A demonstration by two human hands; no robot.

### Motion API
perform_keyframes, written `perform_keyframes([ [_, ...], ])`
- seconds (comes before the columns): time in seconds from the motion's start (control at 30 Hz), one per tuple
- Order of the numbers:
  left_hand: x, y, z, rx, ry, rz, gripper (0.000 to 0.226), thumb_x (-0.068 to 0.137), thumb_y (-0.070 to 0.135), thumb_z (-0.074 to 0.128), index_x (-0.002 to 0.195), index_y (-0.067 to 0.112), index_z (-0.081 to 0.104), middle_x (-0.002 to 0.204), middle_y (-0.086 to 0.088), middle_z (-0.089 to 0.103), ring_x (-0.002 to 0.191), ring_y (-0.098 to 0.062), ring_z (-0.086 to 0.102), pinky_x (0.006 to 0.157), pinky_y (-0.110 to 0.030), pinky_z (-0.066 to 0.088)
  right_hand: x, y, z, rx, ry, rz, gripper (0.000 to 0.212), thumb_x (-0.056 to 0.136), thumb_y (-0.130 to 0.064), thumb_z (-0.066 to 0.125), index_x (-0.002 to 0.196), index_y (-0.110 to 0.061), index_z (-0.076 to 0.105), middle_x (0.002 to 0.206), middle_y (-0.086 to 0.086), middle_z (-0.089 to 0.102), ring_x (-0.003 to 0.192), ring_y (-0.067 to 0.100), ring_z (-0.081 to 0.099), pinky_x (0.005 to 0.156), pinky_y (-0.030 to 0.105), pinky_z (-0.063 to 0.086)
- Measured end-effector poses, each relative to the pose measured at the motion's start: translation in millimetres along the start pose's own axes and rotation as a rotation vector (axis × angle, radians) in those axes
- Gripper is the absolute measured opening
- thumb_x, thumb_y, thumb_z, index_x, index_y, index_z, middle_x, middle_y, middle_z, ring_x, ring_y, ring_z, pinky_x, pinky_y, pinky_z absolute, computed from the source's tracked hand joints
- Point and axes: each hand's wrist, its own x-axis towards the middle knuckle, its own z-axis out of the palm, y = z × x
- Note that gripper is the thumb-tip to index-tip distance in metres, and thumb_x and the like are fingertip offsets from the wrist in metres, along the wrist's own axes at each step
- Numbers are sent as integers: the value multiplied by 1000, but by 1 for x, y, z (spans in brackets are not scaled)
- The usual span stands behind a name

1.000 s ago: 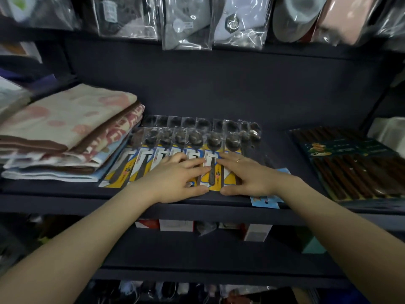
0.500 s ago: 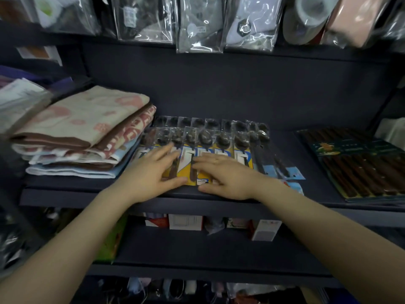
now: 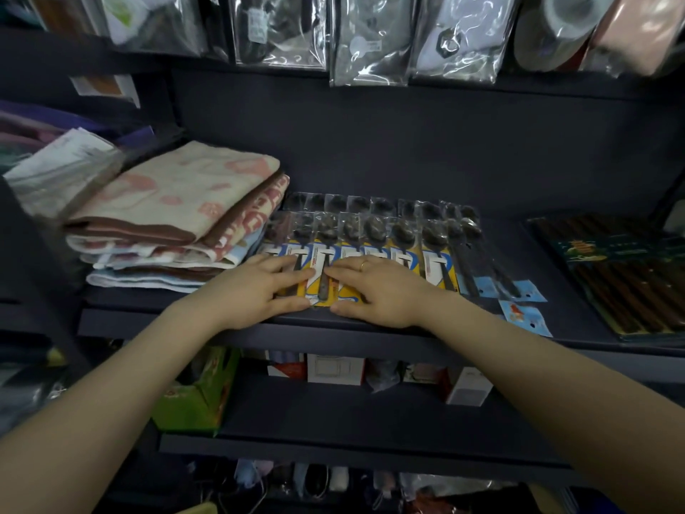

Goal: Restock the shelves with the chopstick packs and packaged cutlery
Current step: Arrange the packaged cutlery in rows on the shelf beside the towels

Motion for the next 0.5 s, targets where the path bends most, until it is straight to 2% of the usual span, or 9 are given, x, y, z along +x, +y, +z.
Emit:
perform_keyframes([
  [0.1, 4, -4, 1, 15, -25, 16, 113, 41, 93, -14, 140, 46, 16, 155, 5, 15, 139, -20, 17, 114, -31, 14, -1, -2, 2, 17, 25, 22, 66, 92, -57, 37, 148, -25, 23, 155, -1, 27, 141, 20, 27, 115, 40, 25],
  [0.17, 7, -5, 2, 15, -42, 14, 83, 67, 85, 7, 140, 45, 14, 156, 5, 12, 139, -22, 16, 114, -32, 13, -1, -4, 1, 14, 15, 32, 66, 92, -56, 36, 148, -25, 21, 156, -1, 25, 142, 20, 24, 115, 40, 24],
  [0.23, 9, -4, 2, 23, -49, 7, 57, 88, 61, 28, 141, 43, 14, 156, 5, 9, 139, -23, 14, 114, -31, 11, -1, -5, 2, 3, 16, 44, 65, 93, -55, 35, 149, -24, 20, 156, 0, 23, 143, 20, 22, 116, 41, 23],
  [0.3, 10, -4, 3, 21, -59, 3, 54, 91, 52, 32, 141, 43, 13, 156, 6, 7, 139, -23, 12, 115, -33, 11, 0, -8, 4, -13, 23, 62, 65, 94, -53, 34, 149, -22, 19, 156, 1, 22, 143, 21, 20, 116, 42, 21],
  [0.4, 7, -4, 1, -7, -75, -21, 55, 91, 52, 33, 142, 41, 15, 156, 8, 8, 141, -23, 11, 115, -34, 10, 4, -13, 5, 7, 19, 81, 64, 94, -52, 35, 149, -20, 20, 156, 3, 21, 144, 23, 19, 117, 42, 19],
  [0.43, 5, -2, 0, -22, -50, -20, 56, 90, 54, 33, 142, 39, 19, 155, 7, 13, 140, -24, 15, 115, -34, 13, 4, -14, 5, 61, 17, 87, 64, 94, -51, 36, 148, -19, 21, 157, 4, 21, 145, 23, 17, 118, 41, 17],
  [0.5, -2, 9, -8, -3, 156, 72, 58, 86, 54, 29, 137, 28, 38, 146, 1, 39, 130, -26, 38, 107, -37, 31, -1, -7, 1, 239, 88, 84, 63, 95, -49, 37, 148, -17, 24, 155, 6, 25, 145, 23, 18, 119, 40, 15],
])
